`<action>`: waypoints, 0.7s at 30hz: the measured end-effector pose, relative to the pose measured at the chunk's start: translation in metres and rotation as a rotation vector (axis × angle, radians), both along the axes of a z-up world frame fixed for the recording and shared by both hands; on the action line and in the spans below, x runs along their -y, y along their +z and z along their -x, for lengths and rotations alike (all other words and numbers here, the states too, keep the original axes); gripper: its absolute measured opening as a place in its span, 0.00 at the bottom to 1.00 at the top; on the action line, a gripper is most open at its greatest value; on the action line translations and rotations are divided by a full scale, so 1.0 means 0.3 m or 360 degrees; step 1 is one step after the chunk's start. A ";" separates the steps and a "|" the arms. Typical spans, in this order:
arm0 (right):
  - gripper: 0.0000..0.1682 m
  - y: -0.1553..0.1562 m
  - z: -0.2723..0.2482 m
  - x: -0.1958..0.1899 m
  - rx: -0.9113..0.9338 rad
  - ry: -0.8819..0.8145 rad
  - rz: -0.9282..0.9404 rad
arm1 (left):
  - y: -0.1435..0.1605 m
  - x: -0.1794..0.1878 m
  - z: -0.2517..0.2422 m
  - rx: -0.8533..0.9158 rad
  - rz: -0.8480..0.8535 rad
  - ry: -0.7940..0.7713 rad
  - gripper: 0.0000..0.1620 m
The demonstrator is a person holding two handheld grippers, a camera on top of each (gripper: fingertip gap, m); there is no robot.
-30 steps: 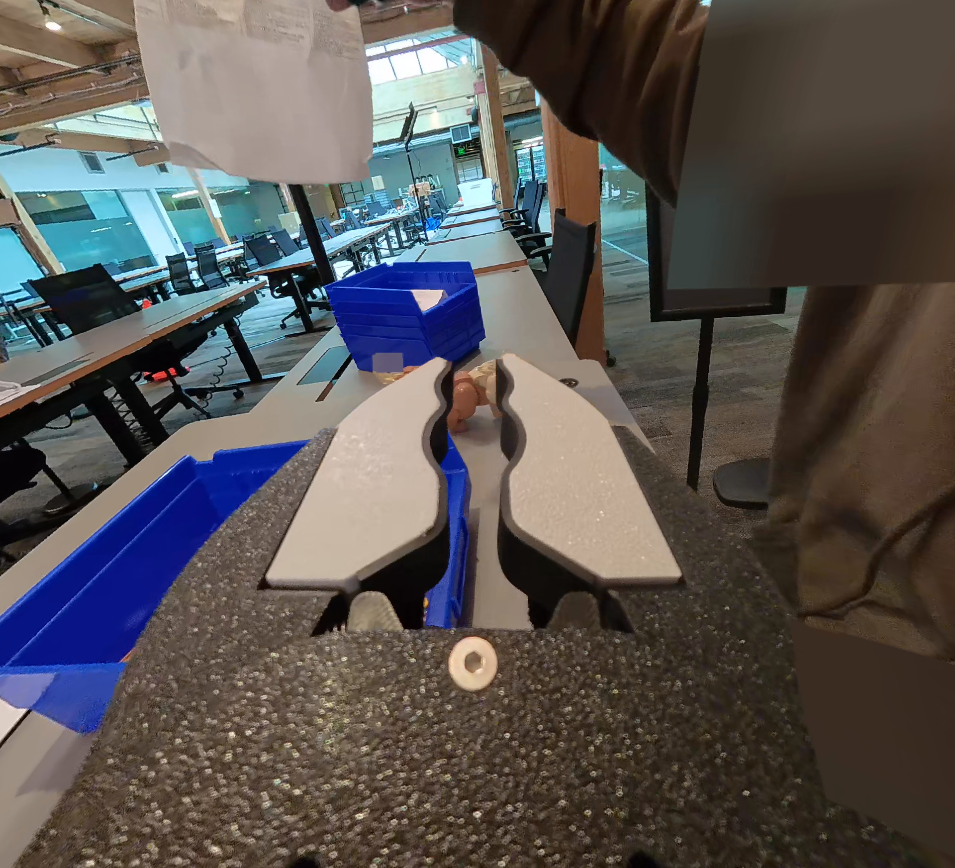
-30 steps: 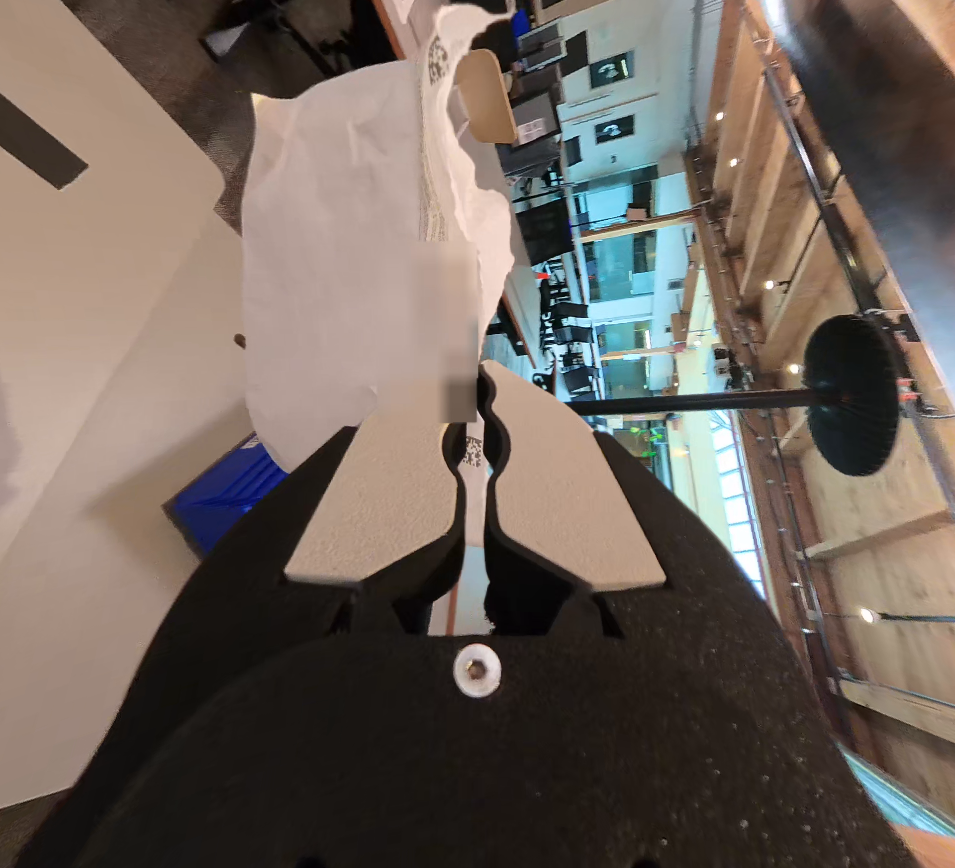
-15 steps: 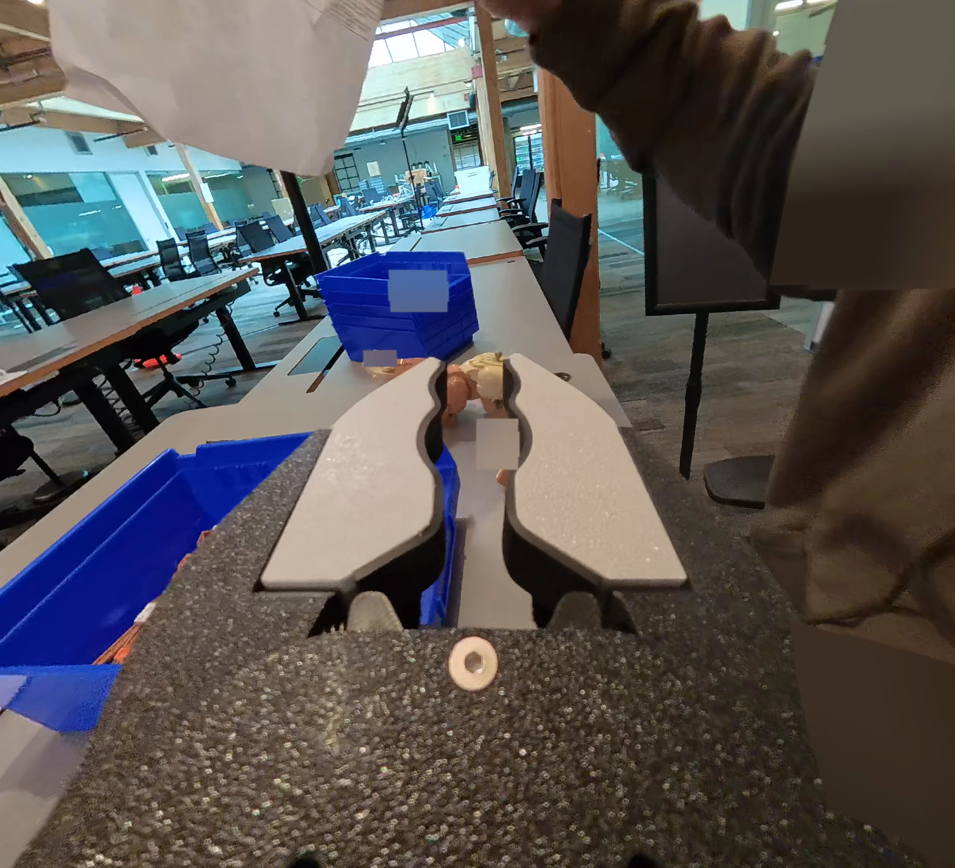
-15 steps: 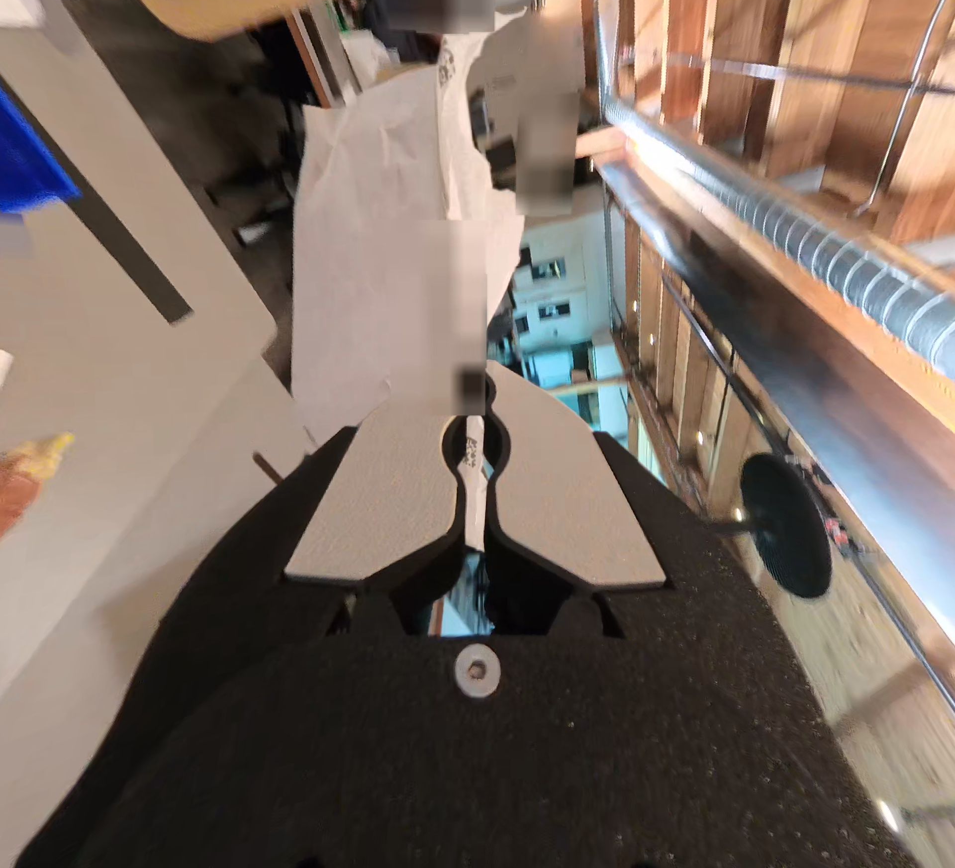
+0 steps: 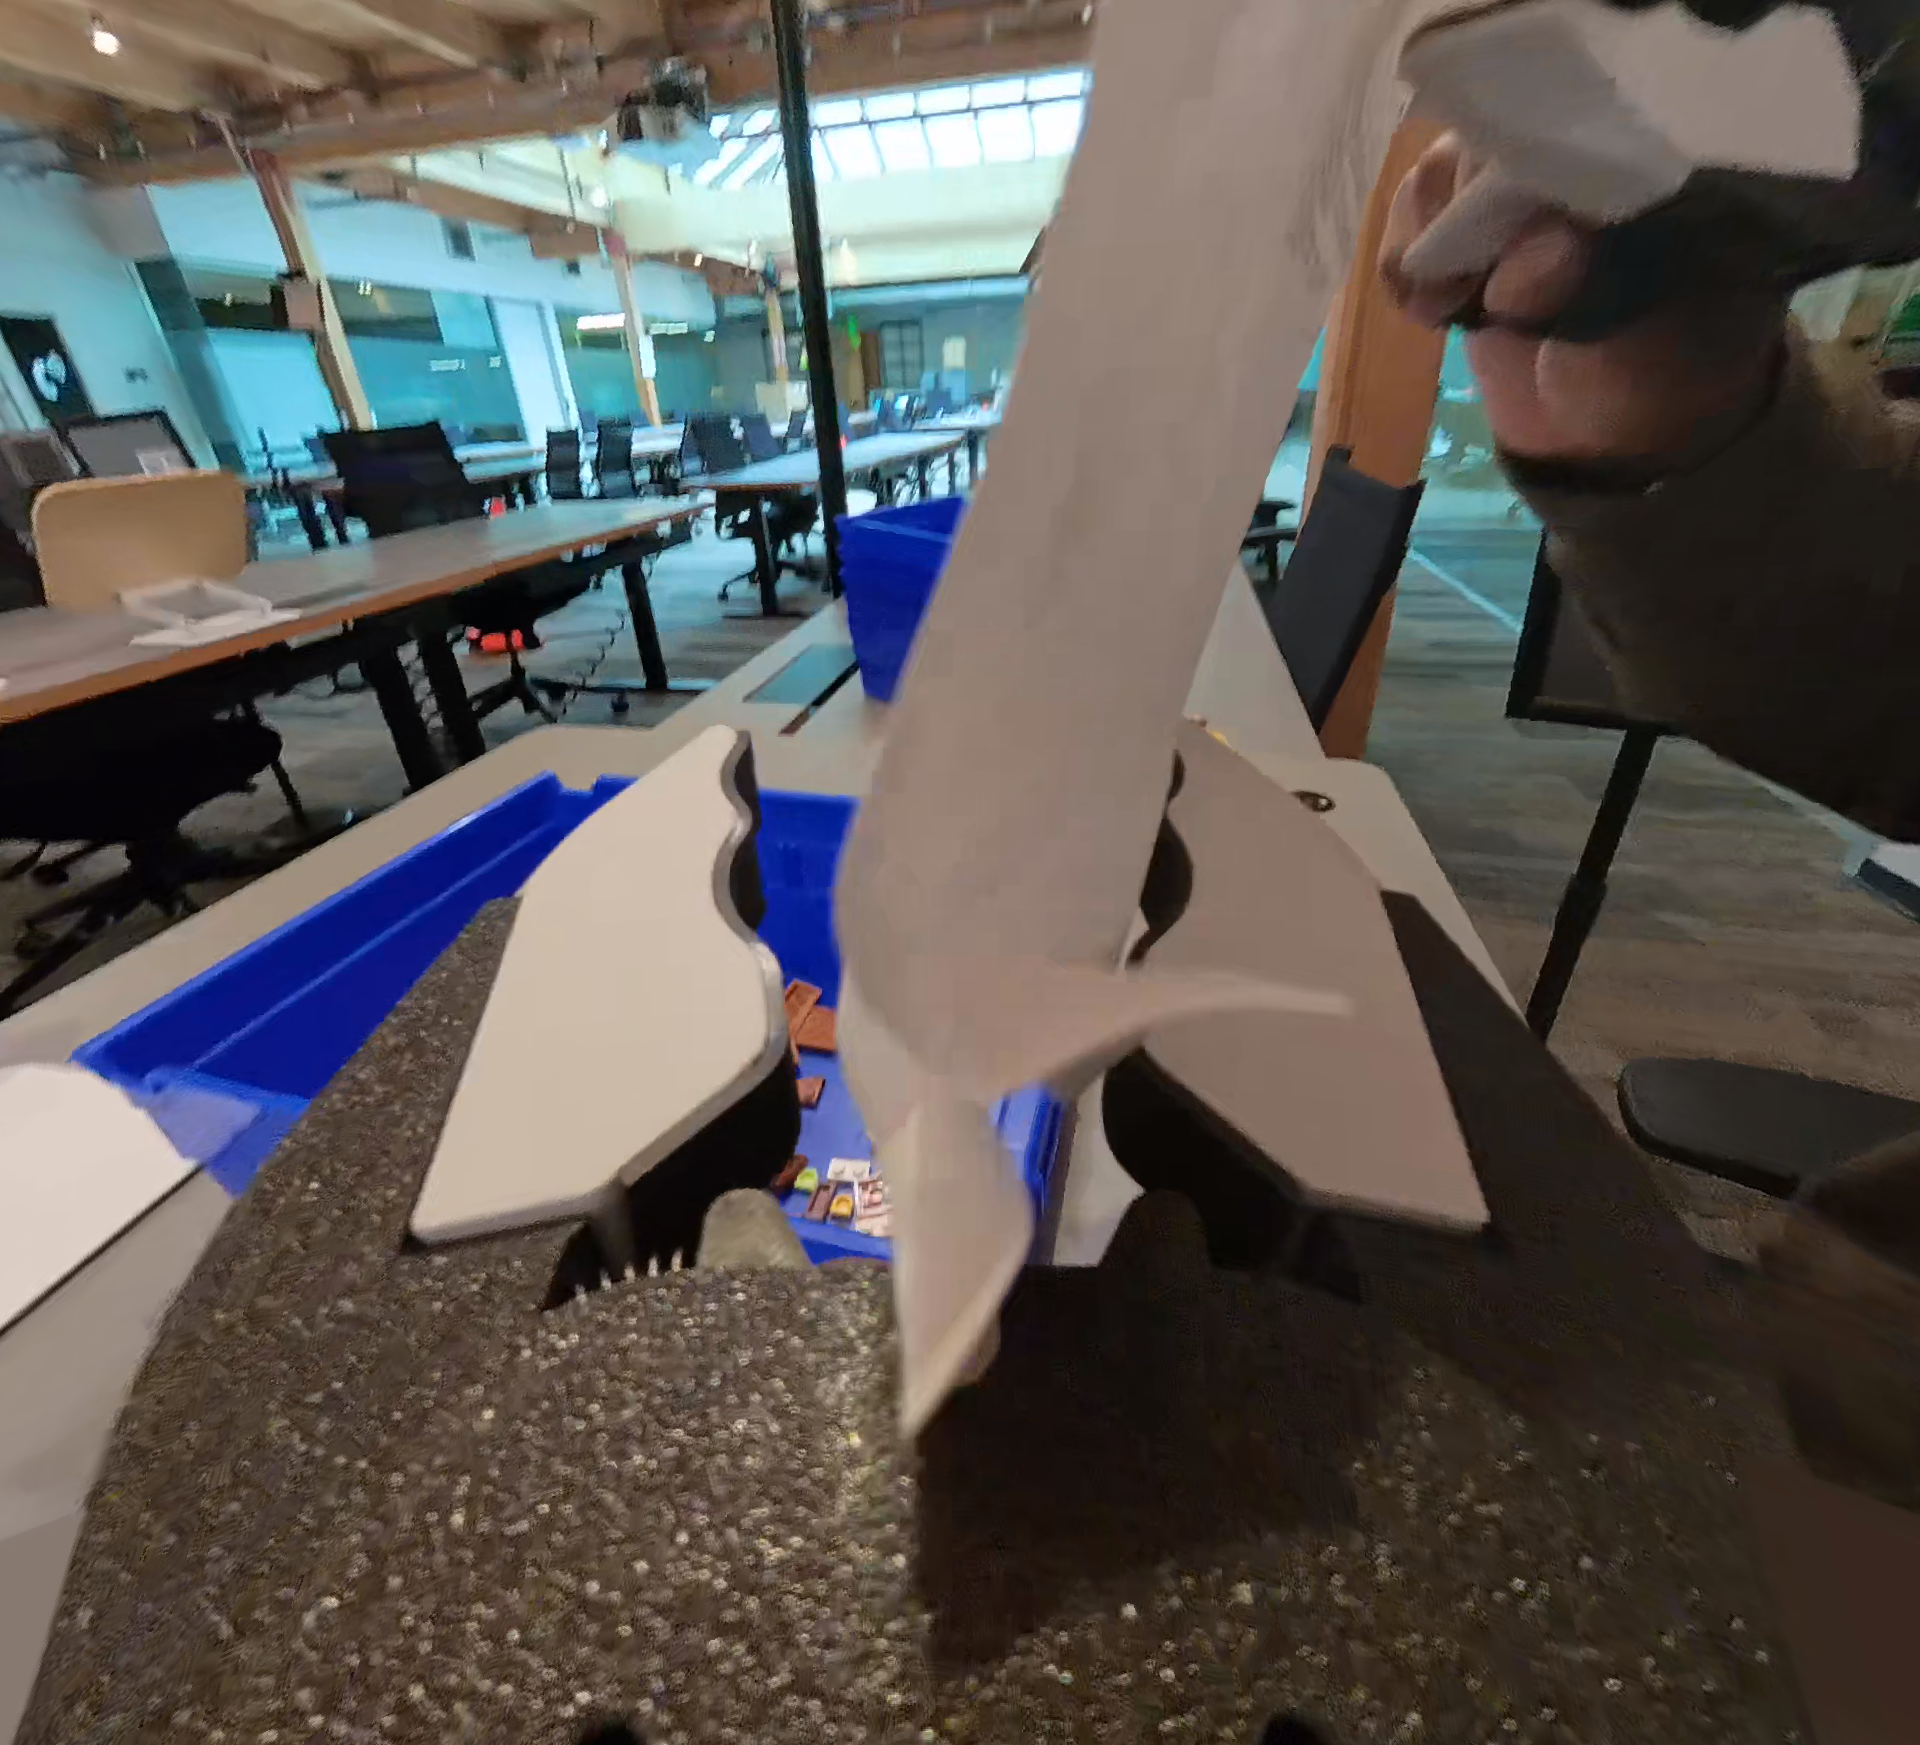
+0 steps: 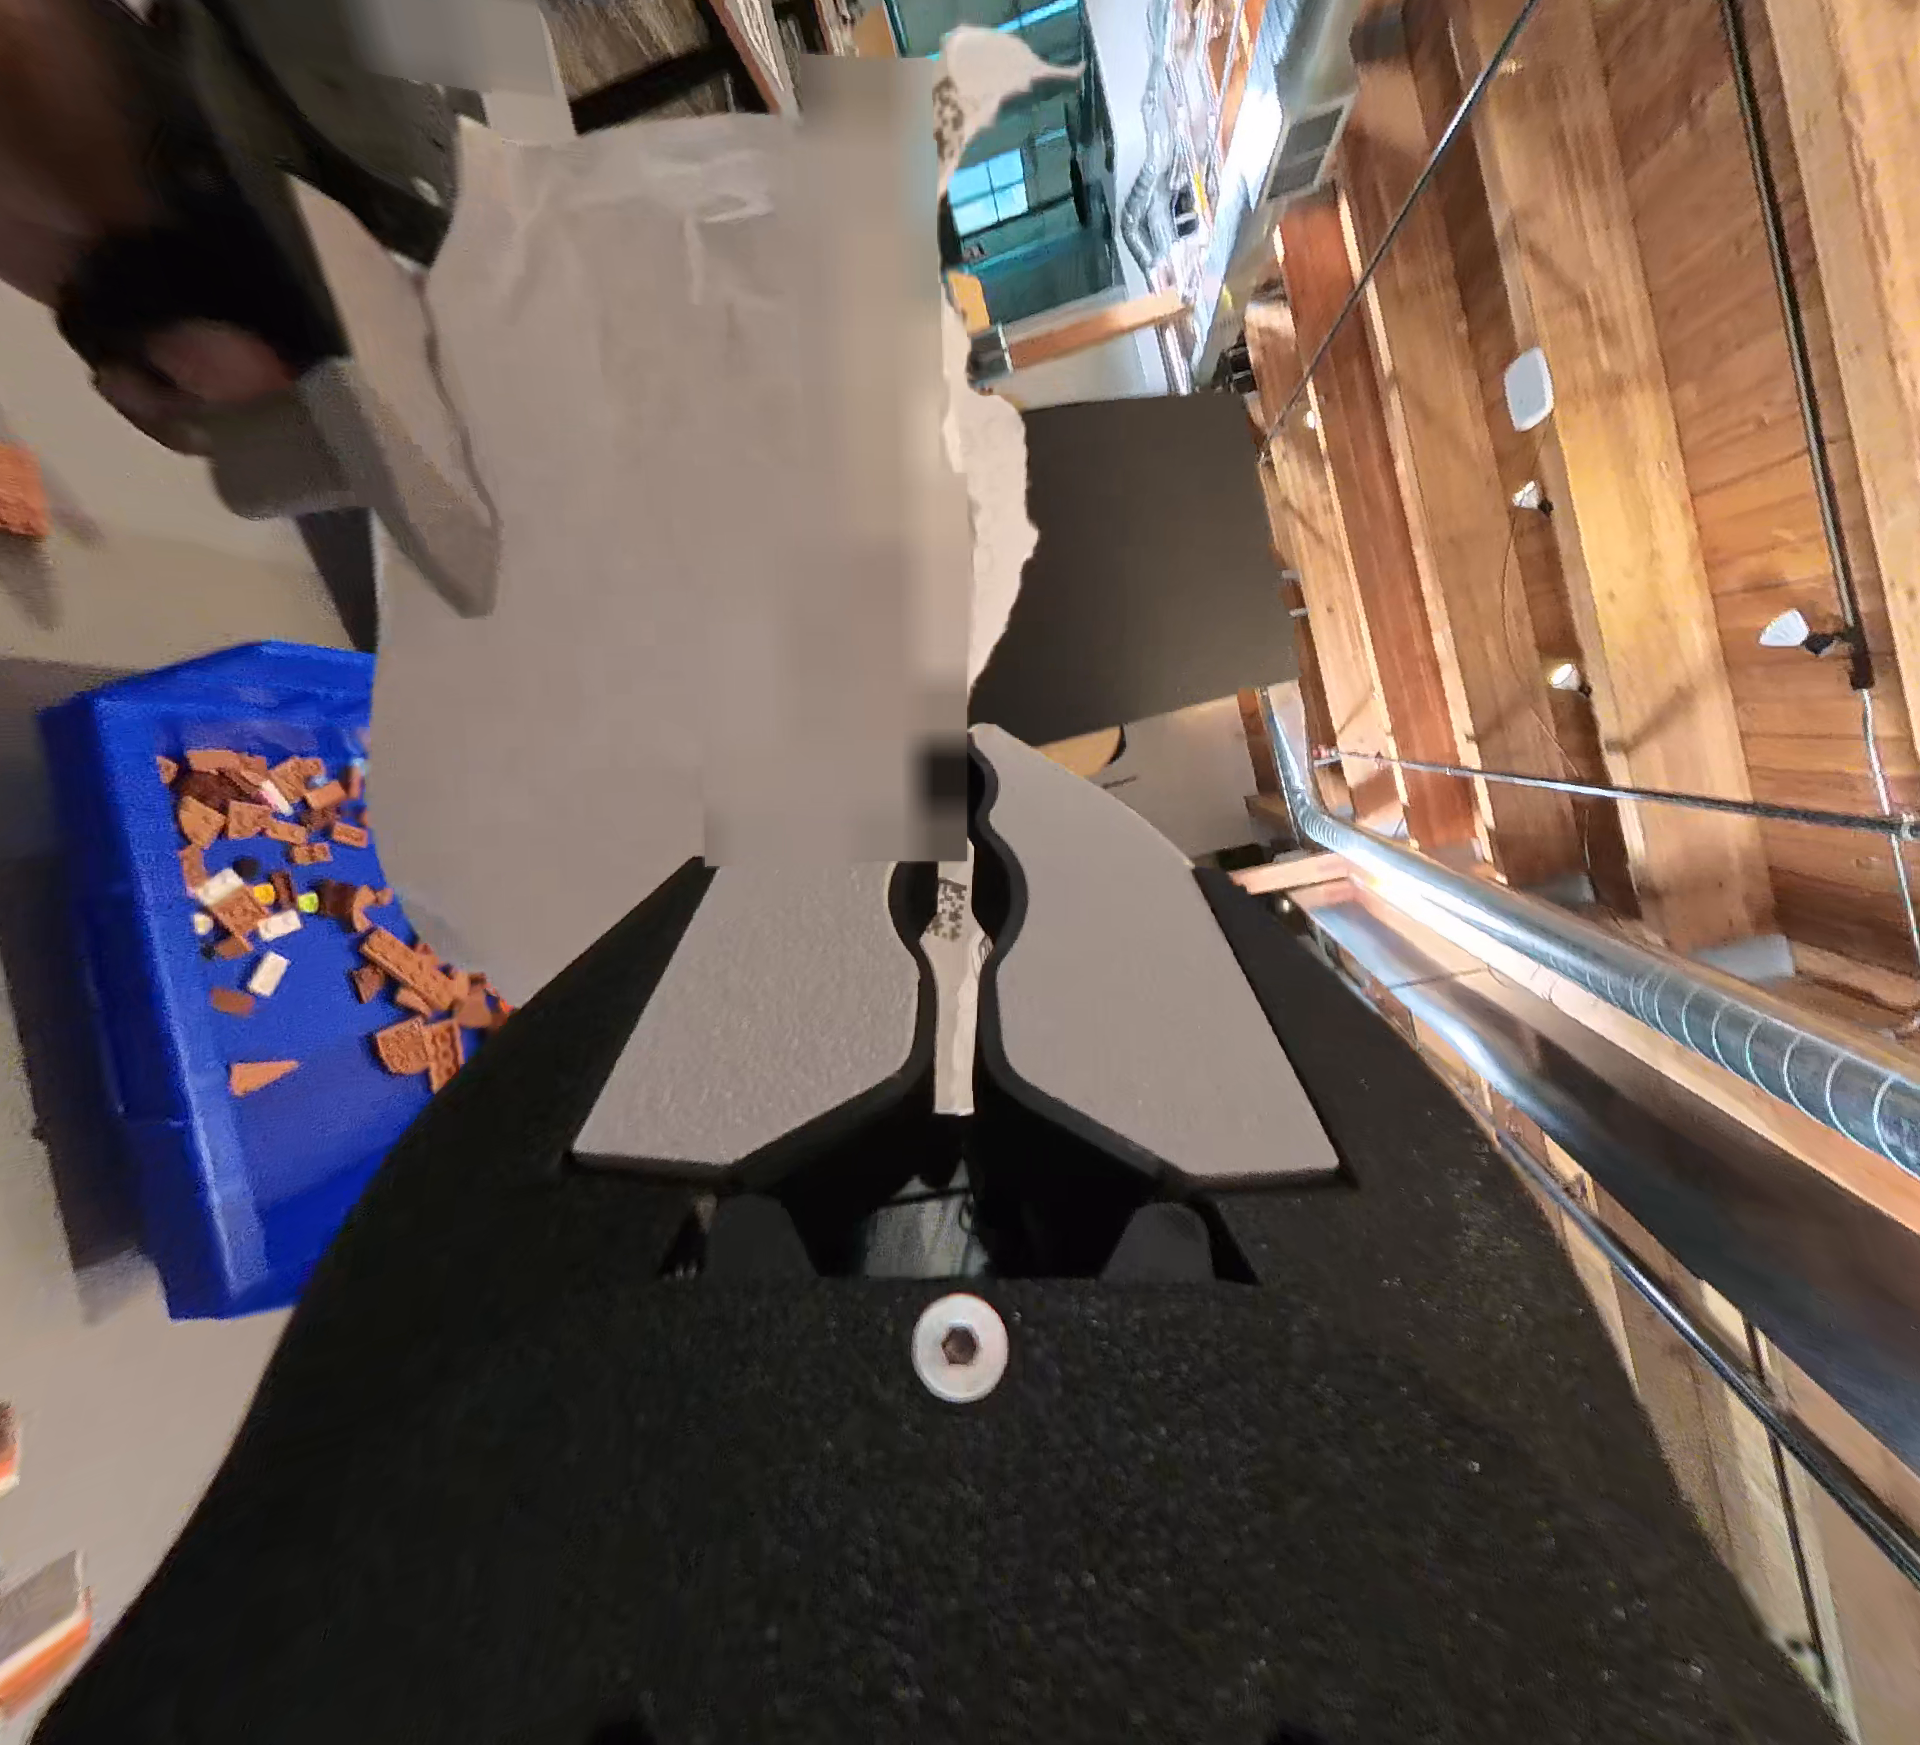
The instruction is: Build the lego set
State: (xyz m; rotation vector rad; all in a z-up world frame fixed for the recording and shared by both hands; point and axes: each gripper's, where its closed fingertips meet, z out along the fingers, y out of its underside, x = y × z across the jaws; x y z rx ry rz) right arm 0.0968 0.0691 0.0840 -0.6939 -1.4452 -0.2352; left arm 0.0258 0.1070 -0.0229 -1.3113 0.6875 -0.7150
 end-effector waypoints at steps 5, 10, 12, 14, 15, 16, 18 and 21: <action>0.00 -0.055 0.022 0.061 0.0002 0.0110 0.0037 | 0.026 0.025 0.026 0.0070 -0.0230 -0.0059 0.32; 0.00 -0.073 0.012 0.092 0.0012 0.0162 0.0022 | 0.031 0.053 0.029 -0.0013 -0.0455 -0.0062 0.29; 0.00 -0.075 0.007 0.110 0.0017 0.0188 0.0008 | 0.034 0.062 0.028 -0.0025 -0.0493 -0.0077 0.29; 0.00 -0.074 0.003 0.127 0.0016 0.0205 -0.0008 | 0.040 0.075 0.028 -0.0045 -0.0551 -0.0089 0.30; 0.00 -0.073 0.001 0.137 0.0014 0.0217 -0.0011 | 0.043 0.081 0.029 -0.0057 -0.0583 -0.0089 0.30; 0.00 -0.072 0.000 0.150 0.0011 0.0232 -0.0009 | 0.047 0.089 0.030 -0.0069 -0.0618 -0.0094 0.29; 0.00 -0.071 -0.002 0.172 -0.0001 0.0269 -0.0003 | 0.054 0.108 0.031 -0.0090 -0.0695 -0.0112 0.30; 0.00 -0.080 -0.006 0.205 -0.0012 0.0312 0.0000 | 0.058 0.131 0.031 -0.0131 -0.0791 -0.0136 0.30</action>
